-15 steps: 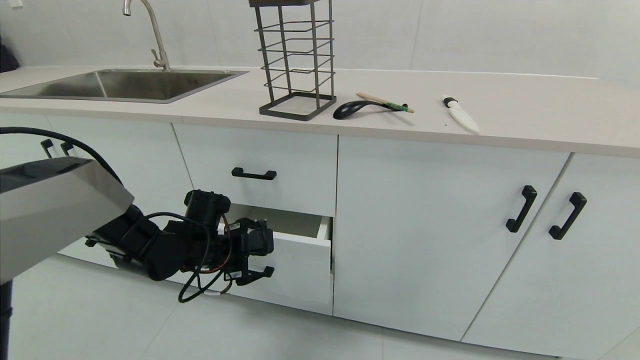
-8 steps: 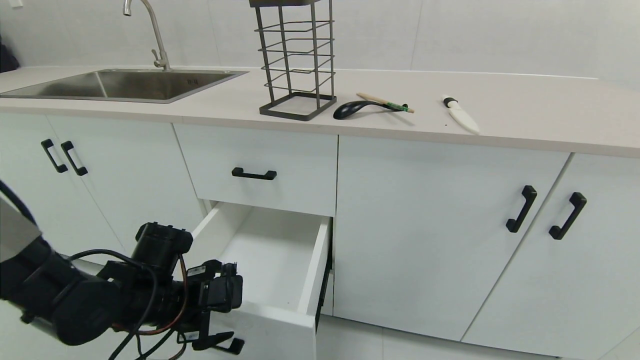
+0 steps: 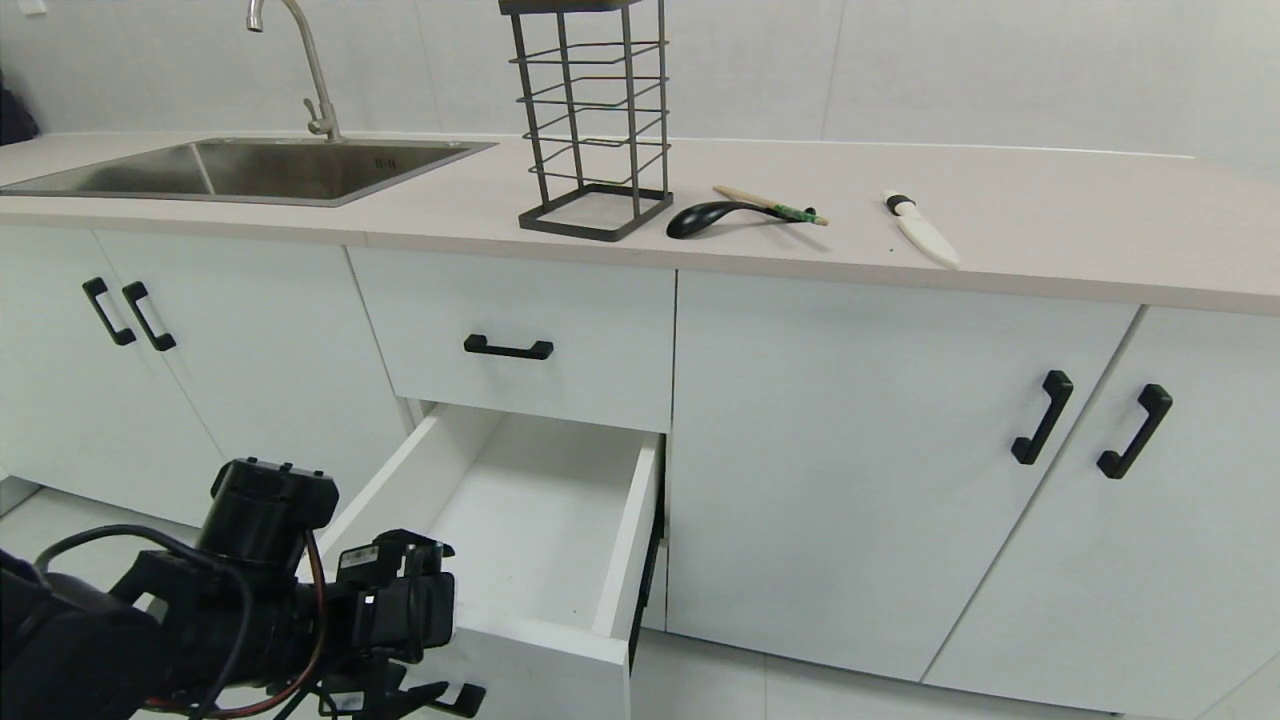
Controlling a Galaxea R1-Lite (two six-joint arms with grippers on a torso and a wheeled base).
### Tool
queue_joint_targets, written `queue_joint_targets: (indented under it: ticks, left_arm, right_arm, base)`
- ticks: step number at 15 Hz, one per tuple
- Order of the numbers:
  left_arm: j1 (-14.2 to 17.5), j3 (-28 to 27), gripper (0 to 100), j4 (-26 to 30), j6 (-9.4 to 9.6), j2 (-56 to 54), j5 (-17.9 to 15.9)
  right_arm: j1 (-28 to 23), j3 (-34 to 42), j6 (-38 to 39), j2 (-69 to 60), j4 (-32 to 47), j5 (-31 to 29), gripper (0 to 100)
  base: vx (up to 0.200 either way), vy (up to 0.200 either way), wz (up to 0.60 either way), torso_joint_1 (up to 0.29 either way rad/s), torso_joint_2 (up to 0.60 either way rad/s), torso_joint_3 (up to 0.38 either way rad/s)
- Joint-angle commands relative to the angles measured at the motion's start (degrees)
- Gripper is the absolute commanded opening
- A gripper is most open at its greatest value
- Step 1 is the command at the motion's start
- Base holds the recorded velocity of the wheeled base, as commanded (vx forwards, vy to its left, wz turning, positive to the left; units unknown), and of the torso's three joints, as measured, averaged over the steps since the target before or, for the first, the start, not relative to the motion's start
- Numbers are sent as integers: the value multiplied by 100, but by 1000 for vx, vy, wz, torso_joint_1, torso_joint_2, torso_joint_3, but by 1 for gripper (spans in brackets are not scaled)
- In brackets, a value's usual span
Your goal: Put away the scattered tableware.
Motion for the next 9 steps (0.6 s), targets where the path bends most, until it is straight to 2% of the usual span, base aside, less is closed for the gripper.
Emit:
queue_joint_targets:
  ticks: [1, 2, 3, 4, 5, 7, 9]
  left_arm:
    - [-2, 27, 100, 13, -1, -182, -21]
    - [-37, 27, 100, 22, 8, -253, -135]
    - [-116, 9, 100, 13, -36, -384, -469]
    - [-133, -61, 100, 13, -256, -587, -768]
    - [-142, -149, 100, 13, -678, -868, -908]
    - [-151, -290, 100, -110, -1803, -1386, -1032]
    - [34, -202, 100, -752, -2664, -1755, -1383]
  right_arm:
    - [1, 1, 0, 5, 0, 0, 0]
    - [1, 1, 0, 5, 0, 0, 0]
    - [1, 1, 0, 5, 0, 0, 0]
    - [1, 1, 0, 5, 0, 0, 0]
    - [1, 1, 0, 5, 0, 0, 0]
    - [1, 1, 0, 5, 0, 0, 0]
    - [1, 1, 0, 5, 0, 0, 0]
  base:
    - [0, 0, 0, 0, 0, 0]
    - [0, 0, 0, 0, 0, 0]
    - [0, 0, 0, 0, 0, 0]
    - [0, 0, 0, 0, 0, 0]
    - [0, 0, 0, 0, 0, 0]
    - [0, 0, 0, 0, 0, 0]
    - [0, 0, 0, 0, 0, 0]
